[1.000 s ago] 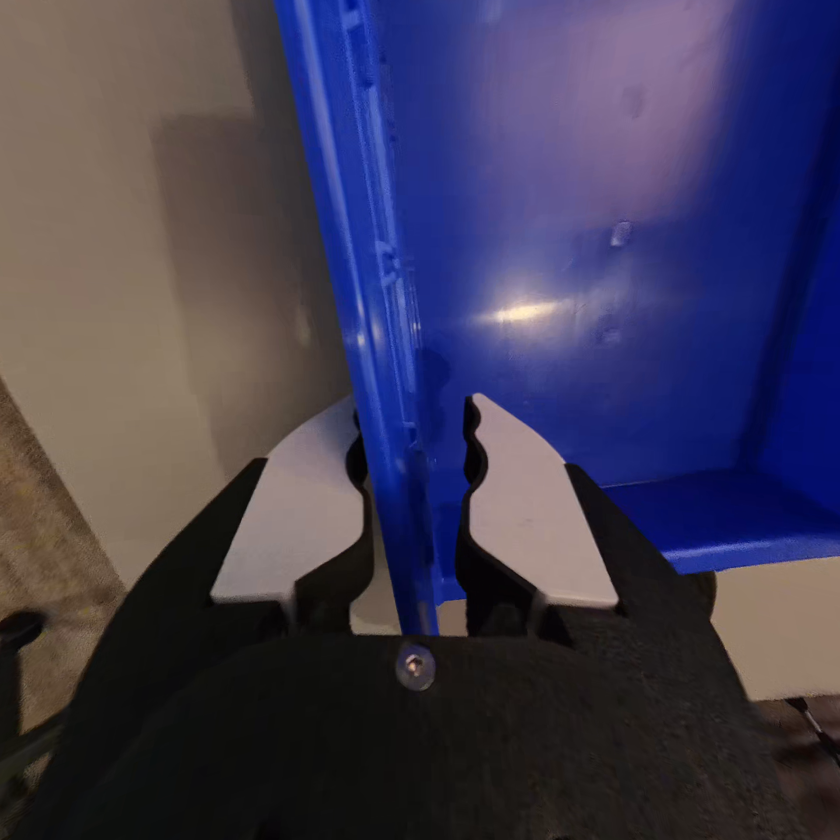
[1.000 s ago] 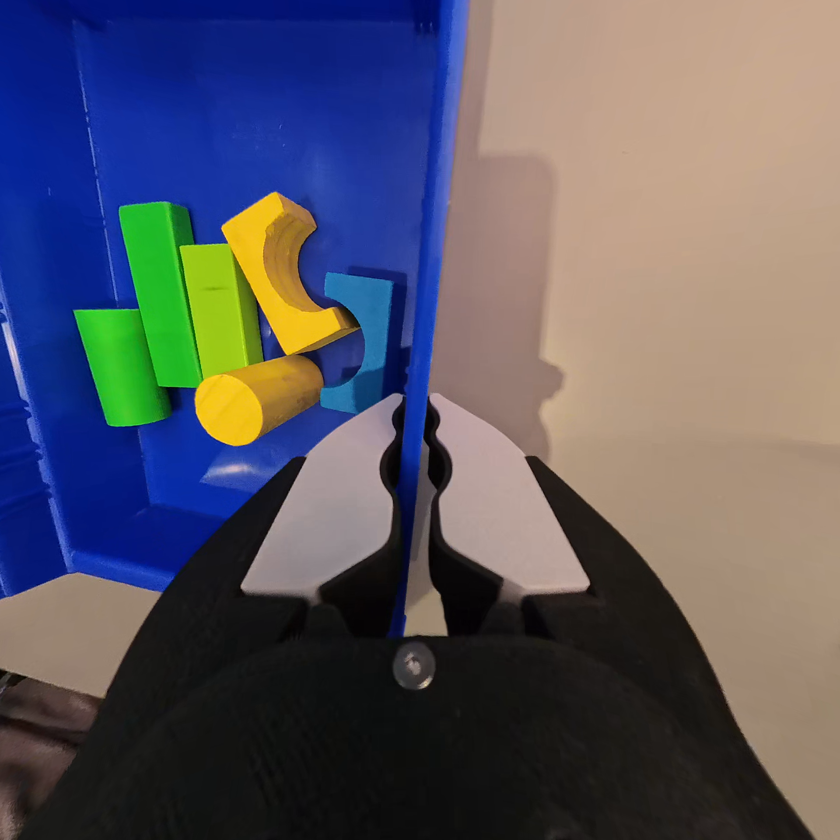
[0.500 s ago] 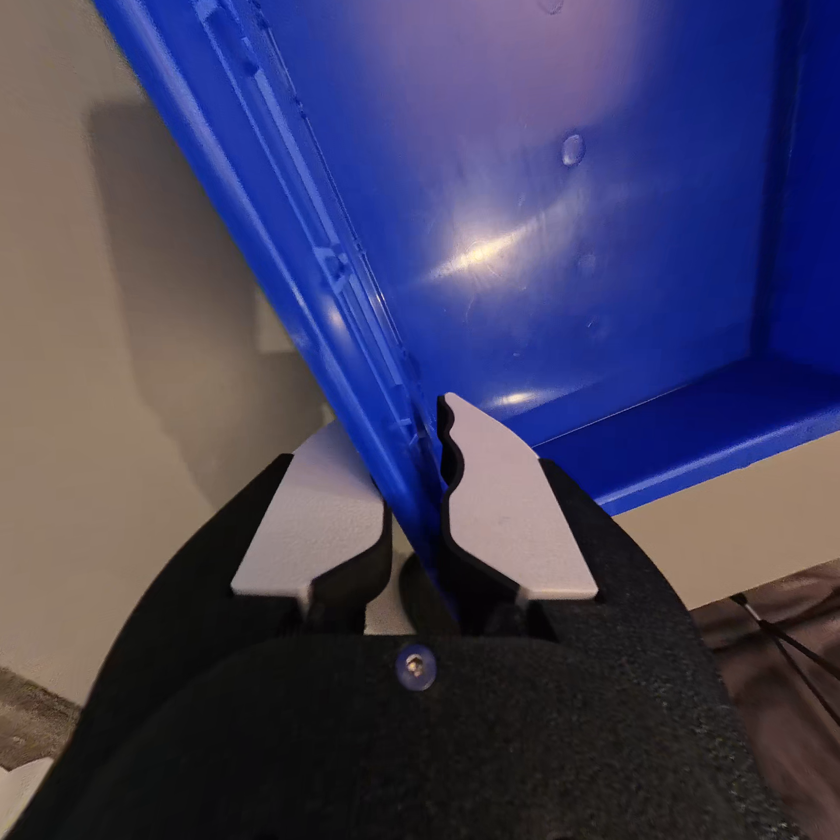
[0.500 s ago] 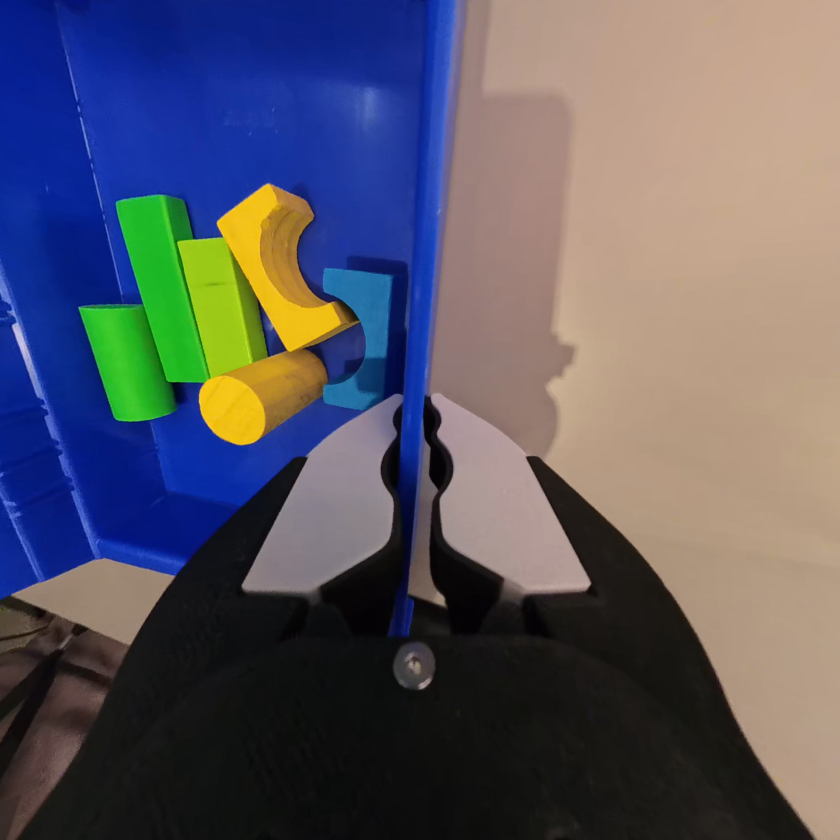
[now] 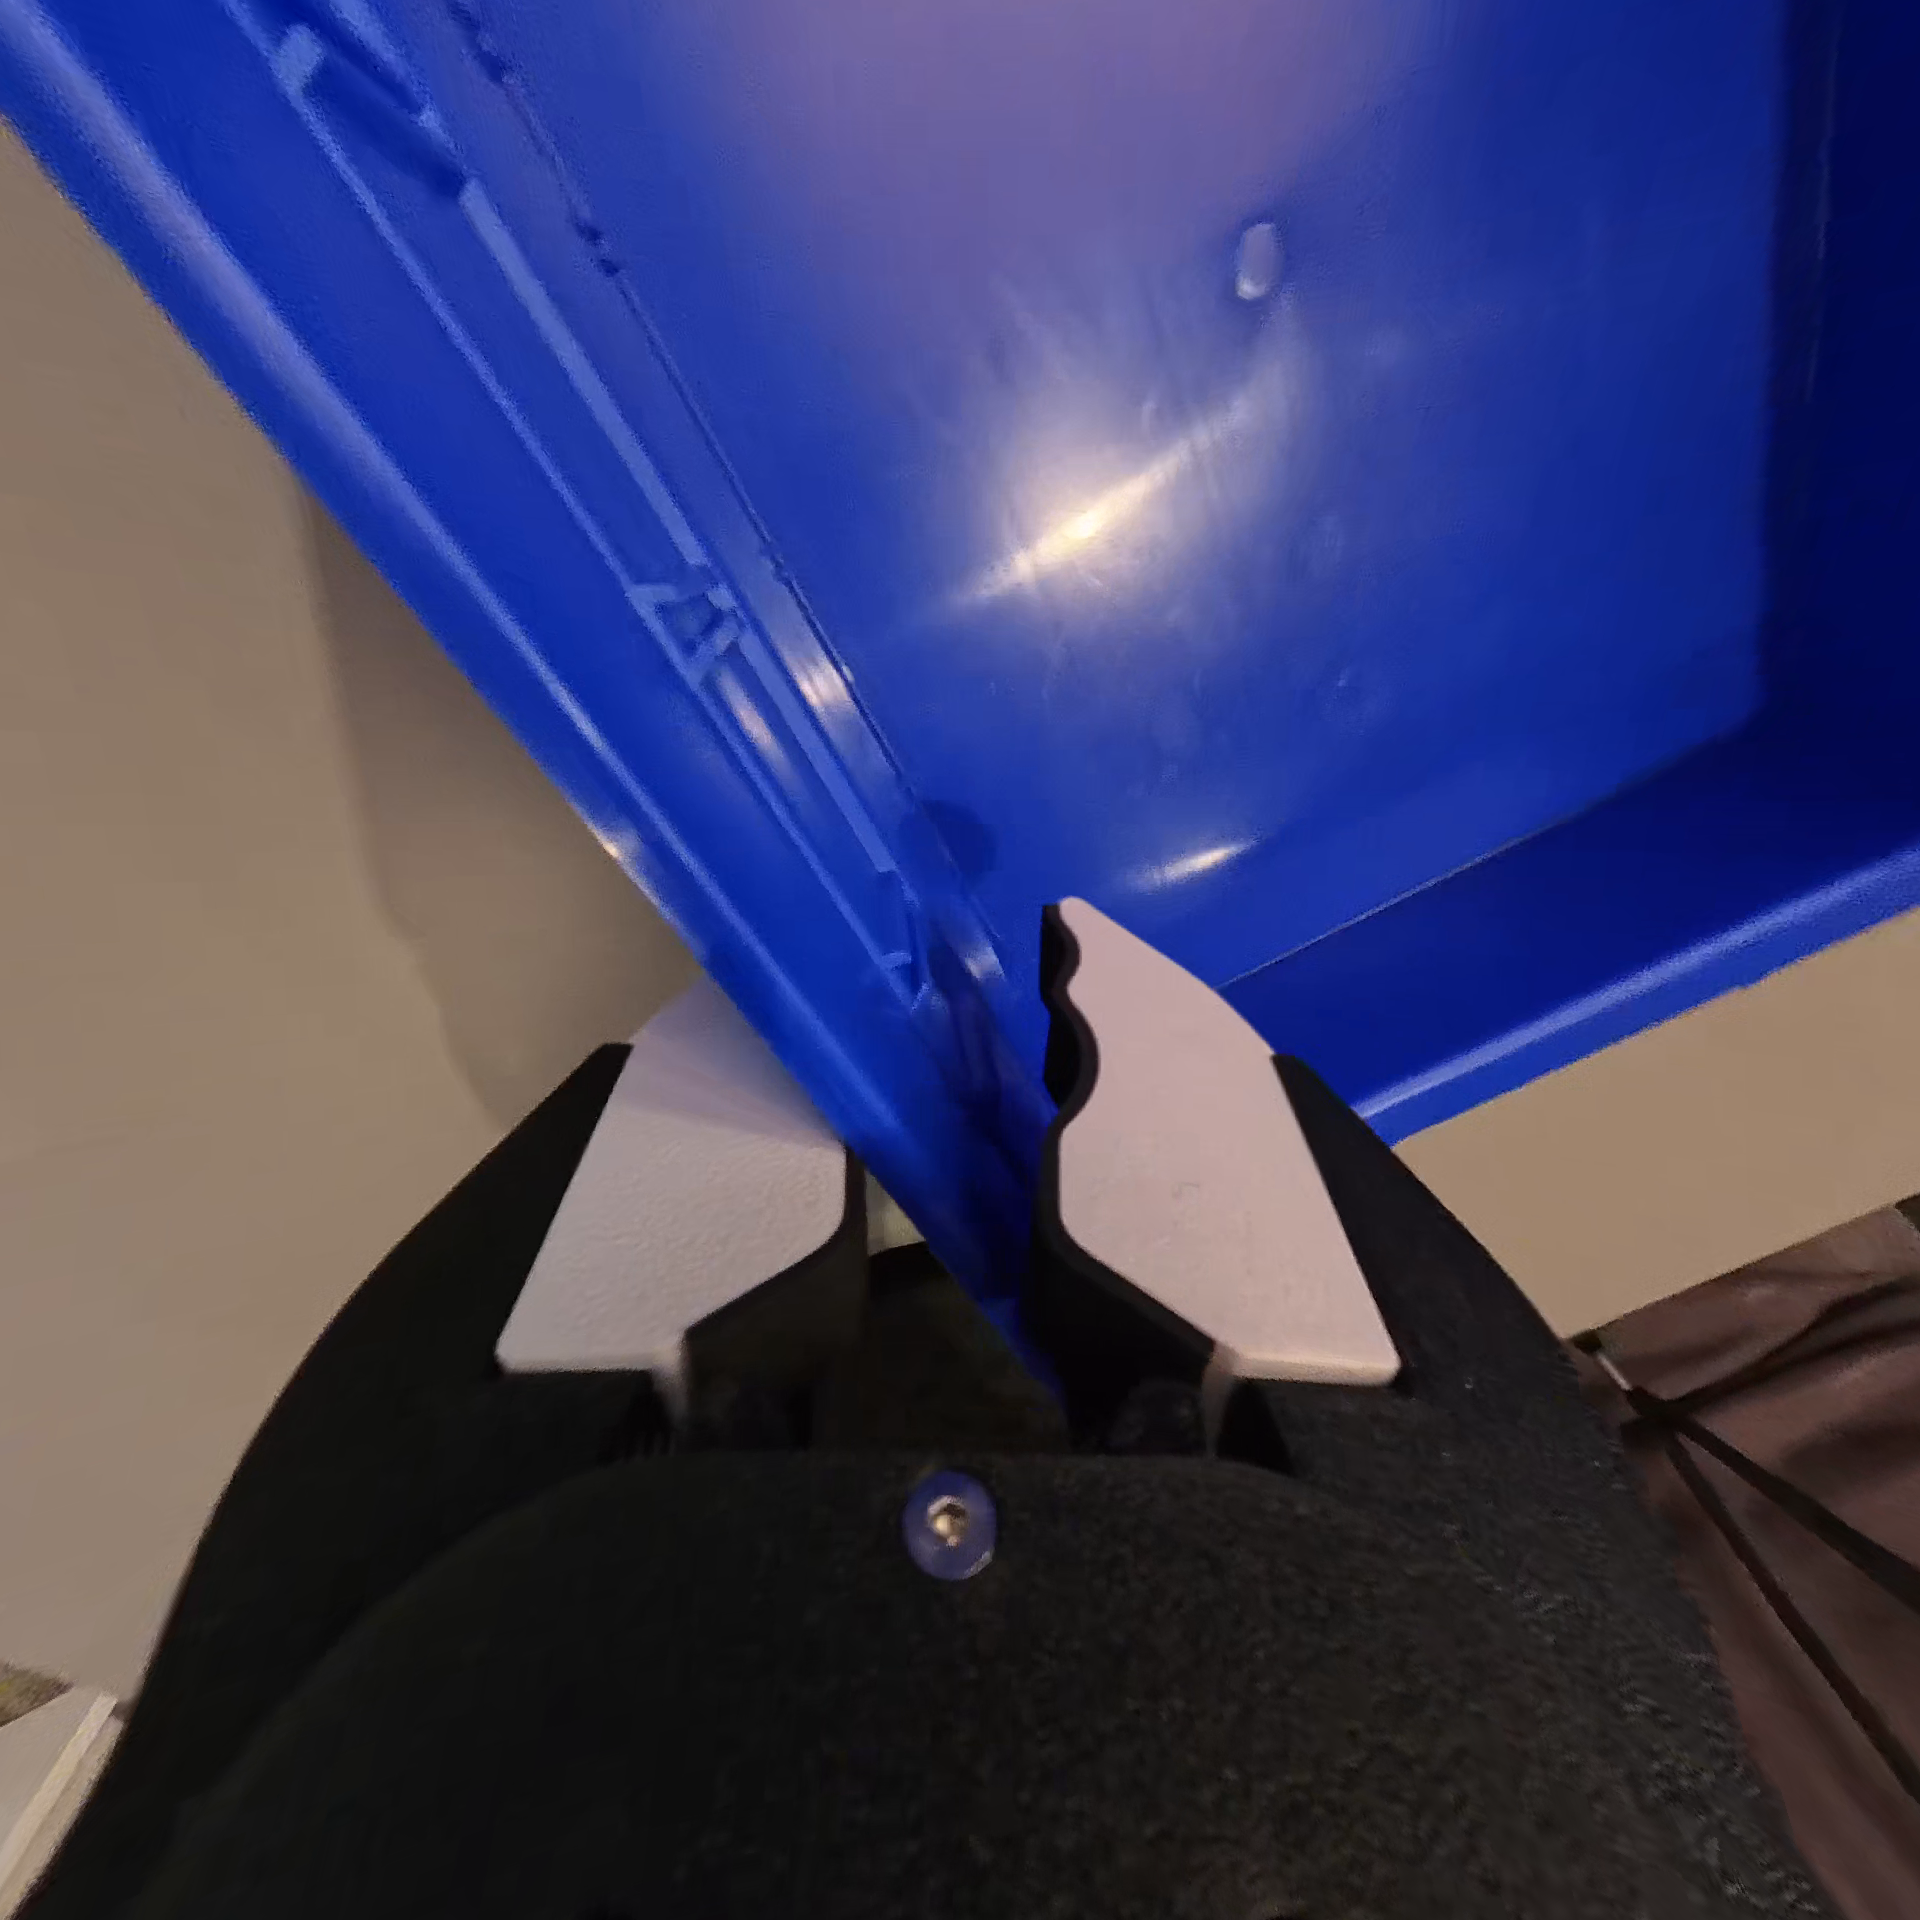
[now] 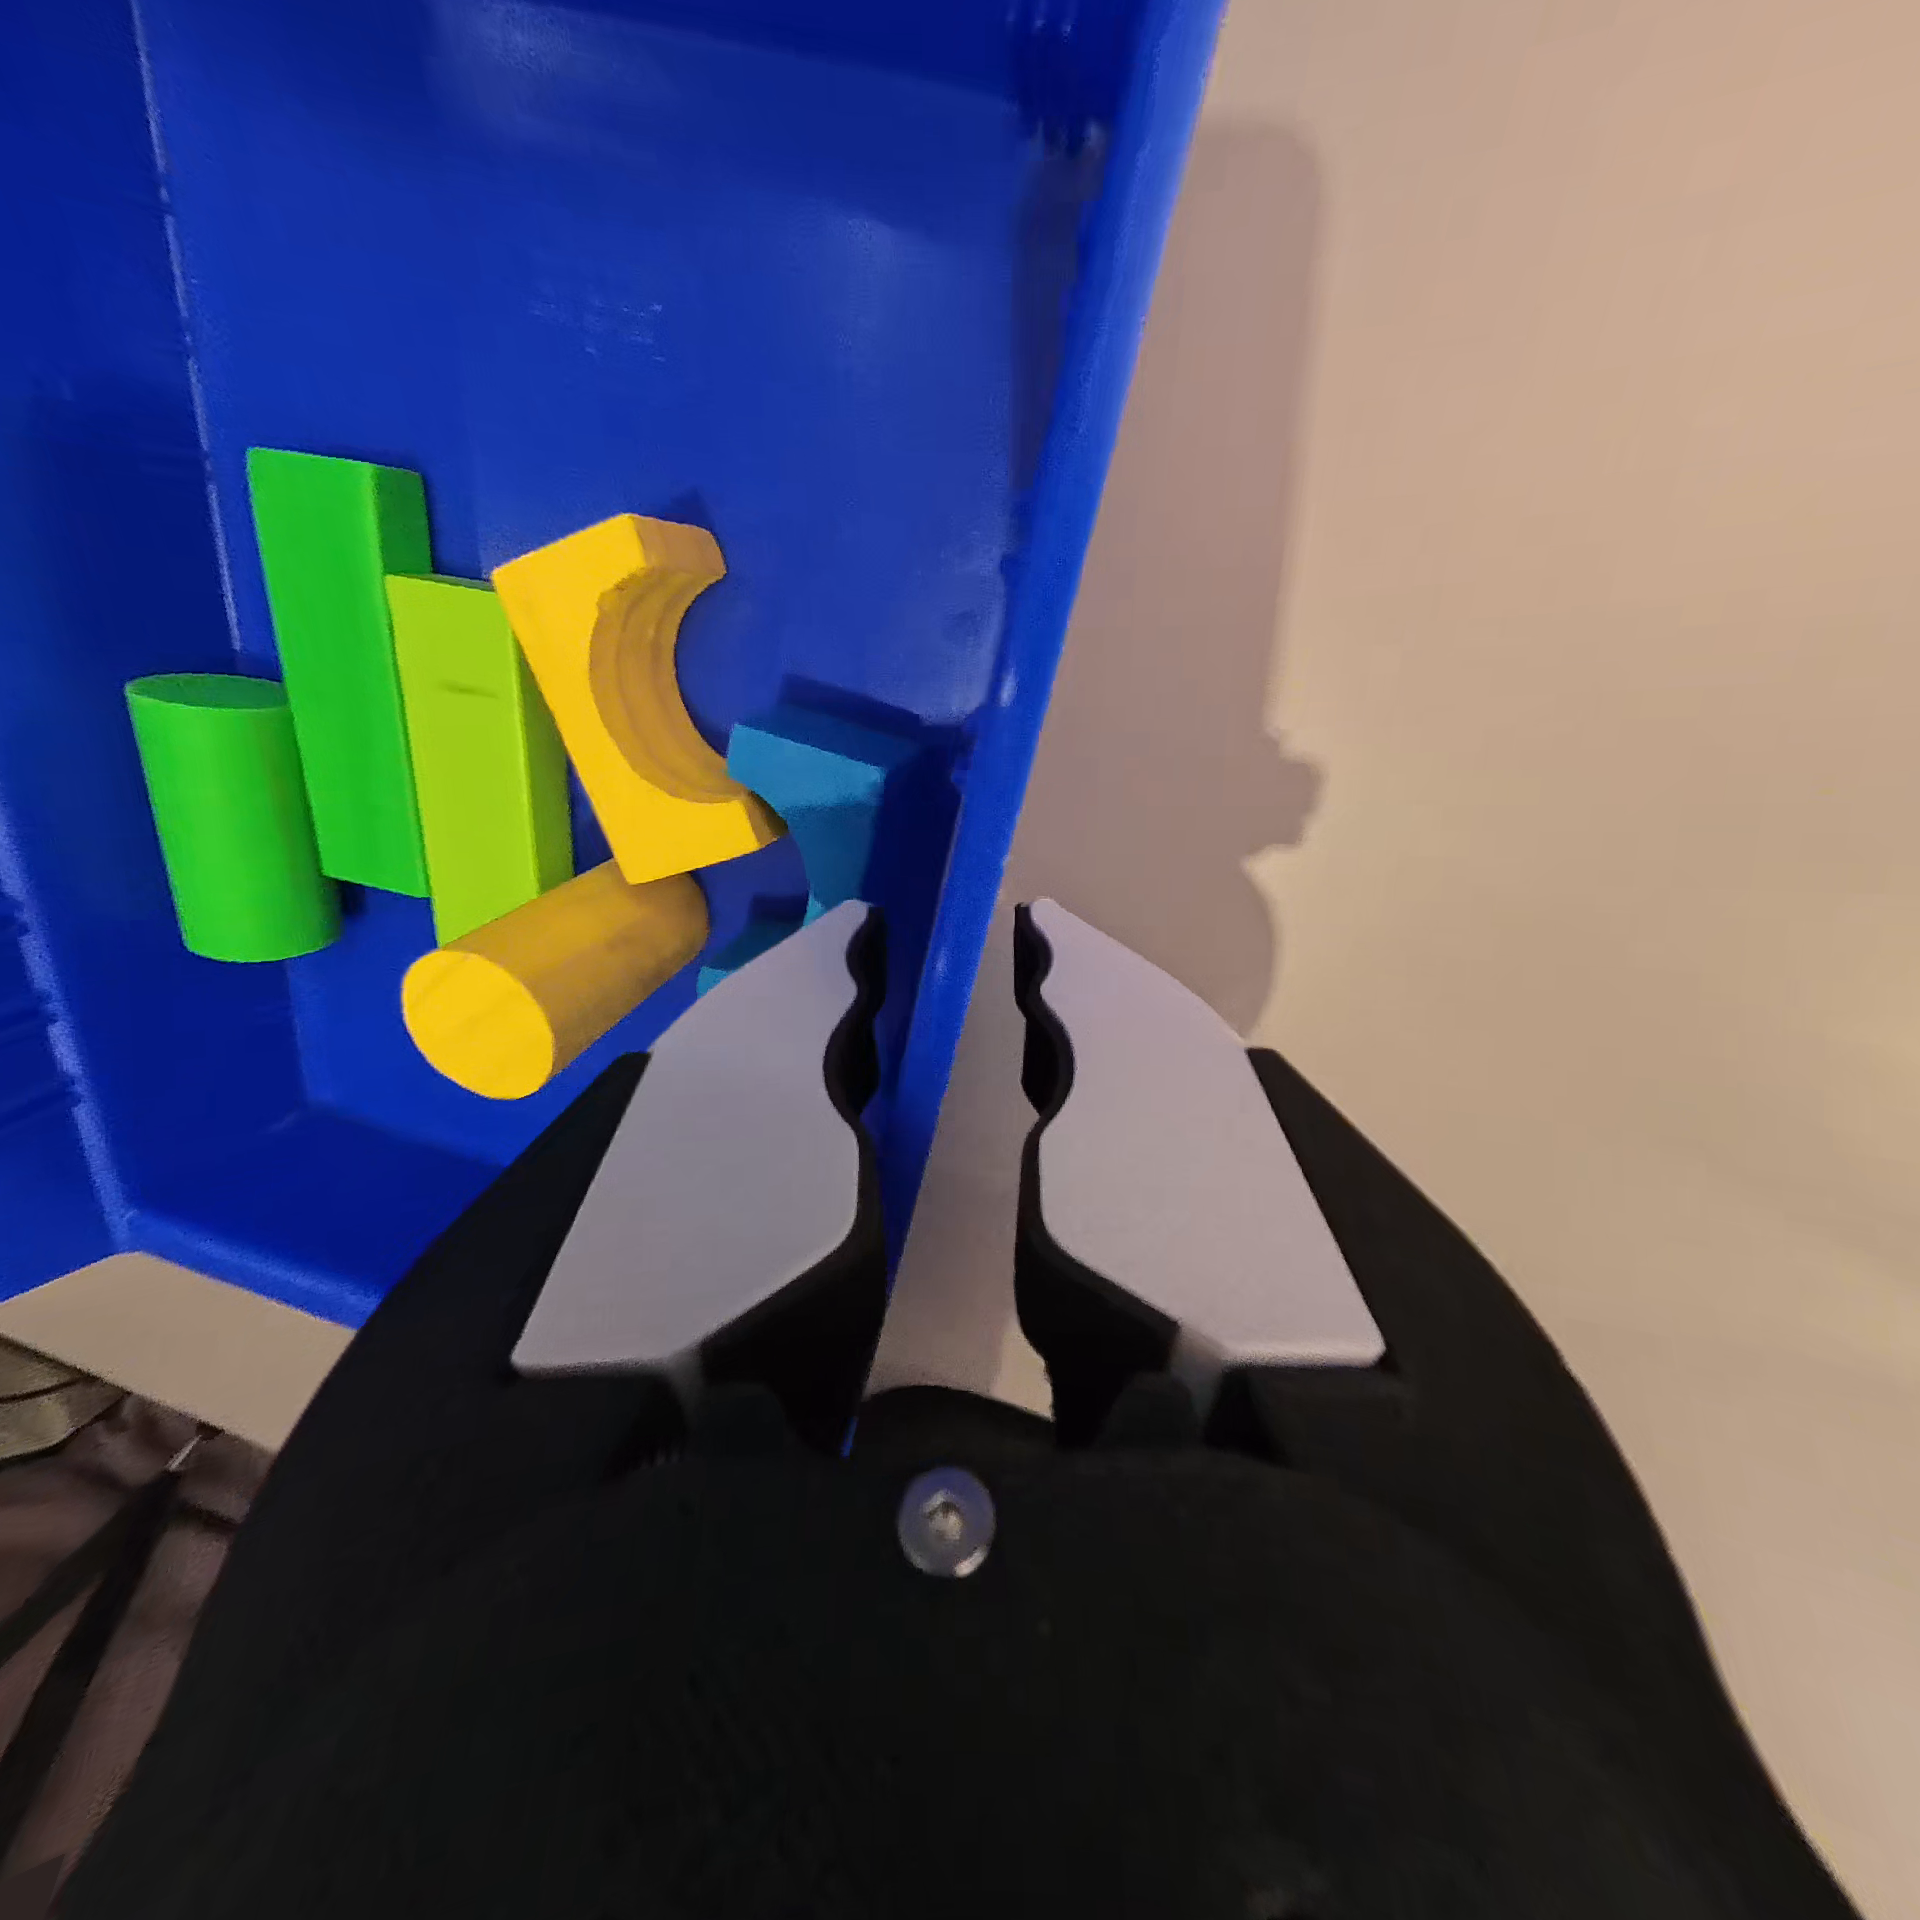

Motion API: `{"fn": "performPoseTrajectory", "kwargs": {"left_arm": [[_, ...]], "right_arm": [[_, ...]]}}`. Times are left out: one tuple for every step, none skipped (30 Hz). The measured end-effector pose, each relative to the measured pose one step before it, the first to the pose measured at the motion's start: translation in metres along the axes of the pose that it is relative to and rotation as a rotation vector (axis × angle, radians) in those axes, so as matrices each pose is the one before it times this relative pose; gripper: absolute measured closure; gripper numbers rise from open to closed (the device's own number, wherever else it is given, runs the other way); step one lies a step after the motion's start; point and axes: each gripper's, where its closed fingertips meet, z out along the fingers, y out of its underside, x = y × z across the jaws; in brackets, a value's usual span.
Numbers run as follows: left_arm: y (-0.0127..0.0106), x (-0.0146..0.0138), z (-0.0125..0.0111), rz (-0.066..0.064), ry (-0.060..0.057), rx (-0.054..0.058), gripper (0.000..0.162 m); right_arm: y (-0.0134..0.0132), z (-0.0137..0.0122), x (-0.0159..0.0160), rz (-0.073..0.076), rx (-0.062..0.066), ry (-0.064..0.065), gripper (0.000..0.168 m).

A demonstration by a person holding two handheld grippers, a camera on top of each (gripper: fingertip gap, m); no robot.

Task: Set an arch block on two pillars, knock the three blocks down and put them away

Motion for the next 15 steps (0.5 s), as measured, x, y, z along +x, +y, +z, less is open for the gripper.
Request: {"fn": "performPoseTrajectory", "kwargs": {"left_arm": [[-0.00038,0.00515,0.00010,0.0034,0.0206,-0.0021,0.127],[-0.00016,0.00417,-0.00025,0.0078,0.0159,-0.0036,0.123],[0.00039,0.00292,-0.00064,0.0120,0.0135,-0.0050,0.119],[0.00050,0.00086,-0.00143,0.0115,0.0093,-0.0040,0.116],[-0.00055,-0.00006,-0.00292,0.0073,0.0126,0.0083,0.116],[-0.00227,0.00213,-0.00567,0.0030,0.0277,0.0268,0.122],[-0.00193,0.00011,-0.00777,0.0005,0.0114,0.0326,0.123],[-0.00148,-0.00176,-0.00947,0.0045,-0.0029,0.0350,0.122],[-0.00138,-0.00275,-0.01126,0.0055,-0.0116,0.0403,0.121],[-0.00121,-0.00188,-0.01254,0.0045,-0.0056,0.0440,0.121],[-0.00134,-0.00122,-0.01379,0.0037,-0.0003,0.0486,0.121],[-0.00217,-0.00210,-0.01518,0.0042,-0.0055,0.0563,0.120],[-0.00381,-0.00363,-0.01658,0.0064,-0.0172,0.0688,0.120],[-0.00444,-0.00570,-0.01751,0.0034,-0.0279,0.0759,0.120],[-0.00385,-0.00677,-0.01771,-0.0080,-0.0297,0.0729,0.122]], "right_arm": [[0.00026,-0.00027,0.00149,0.0005,-0.0023,0.0240,0.144],[0.00040,0.00001,0.00131,0.0018,-0.0035,0.0227,0.145],[0.00064,0.00064,-0.00010,-0.0011,-0.0054,0.0130,0.147],[0.00128,0.00132,-0.00156,-0.0050,-0.0110,0.0028,0.150],[0.00091,0.00113,-0.00163,-0.0035,-0.0089,0.0010,0.154],[0.00069,0.00034,-0.00095,0.0000,-0.0053,0.0038,0.155],[0.00117,-0.00021,0.00090,0.0016,-0.0065,0.0137,0.156],[0.00087,-0.00009,0.00043,-0.0020,-0.0045,0.0065,0.156],[-0.00001,-0.00006,0.00027,0.0011,0.0009,0.0022,0.156],[-0.00028,0.00012,-0.00028,0.0048,0.0011,-0.0046,0.157],[-0.00008,0.00016,-0.00005,0.0061,0.0000,-0.0063,0.158],[-0.00009,0.00000,0.00006,0.0003,0.0000,-0.0060,0.158],[-0.00018,0.00007,-0.00002,-0.0024,0.0028,-0.0073,0.158],[-0.00032,0.00003,0.00014,0.0018,0.0064,-0.0108,0.159],[-0.00018,0.00010,0.00012,0.0030,0.0048,-0.0108,0.160]]}}
